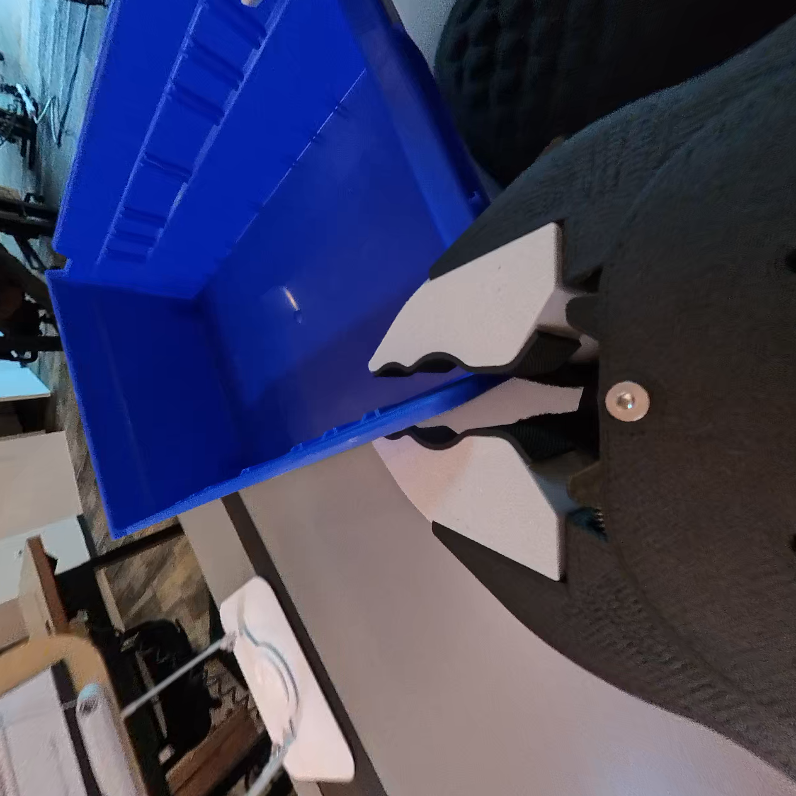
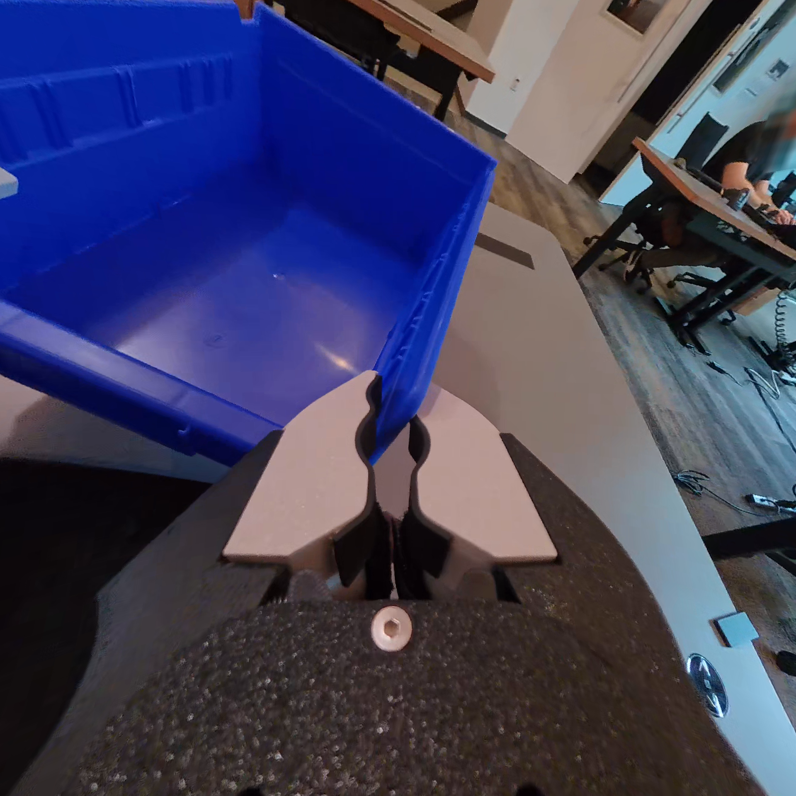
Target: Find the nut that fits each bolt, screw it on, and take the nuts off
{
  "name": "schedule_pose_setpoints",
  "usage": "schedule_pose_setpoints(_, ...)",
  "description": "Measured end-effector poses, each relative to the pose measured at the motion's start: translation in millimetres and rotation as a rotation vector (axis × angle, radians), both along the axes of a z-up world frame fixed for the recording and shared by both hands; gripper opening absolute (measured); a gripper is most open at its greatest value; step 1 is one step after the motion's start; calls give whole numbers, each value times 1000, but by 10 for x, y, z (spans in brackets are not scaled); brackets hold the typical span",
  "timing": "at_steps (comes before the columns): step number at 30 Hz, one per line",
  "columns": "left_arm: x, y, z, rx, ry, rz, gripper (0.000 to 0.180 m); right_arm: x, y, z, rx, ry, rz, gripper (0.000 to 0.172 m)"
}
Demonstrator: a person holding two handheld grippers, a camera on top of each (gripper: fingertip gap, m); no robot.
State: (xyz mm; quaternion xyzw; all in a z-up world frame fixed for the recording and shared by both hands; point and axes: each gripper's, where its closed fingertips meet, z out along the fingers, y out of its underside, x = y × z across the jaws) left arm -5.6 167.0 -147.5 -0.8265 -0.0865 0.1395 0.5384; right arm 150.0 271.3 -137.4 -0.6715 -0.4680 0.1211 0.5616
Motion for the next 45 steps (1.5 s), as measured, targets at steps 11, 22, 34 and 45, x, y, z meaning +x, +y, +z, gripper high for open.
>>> schedule_pose_setpoints(11,537,577,-309,-90,7,-139,31,466,632,-231,-27,38,-95,9)
schedule_pose_setpoints(22,804,567,-377,-77,-48,-254,41,637,798,-413,-90,16,-99,30)
schedule_pose_setpoints(34,-136,-1350,426,217,-105,-75,58,817,170,1095,153,800,126,53)
schedule_pose_setpoints(45,-2668,-3617,202,-304,-170,490,51,-553,-1294,739,-232,800,800,40)
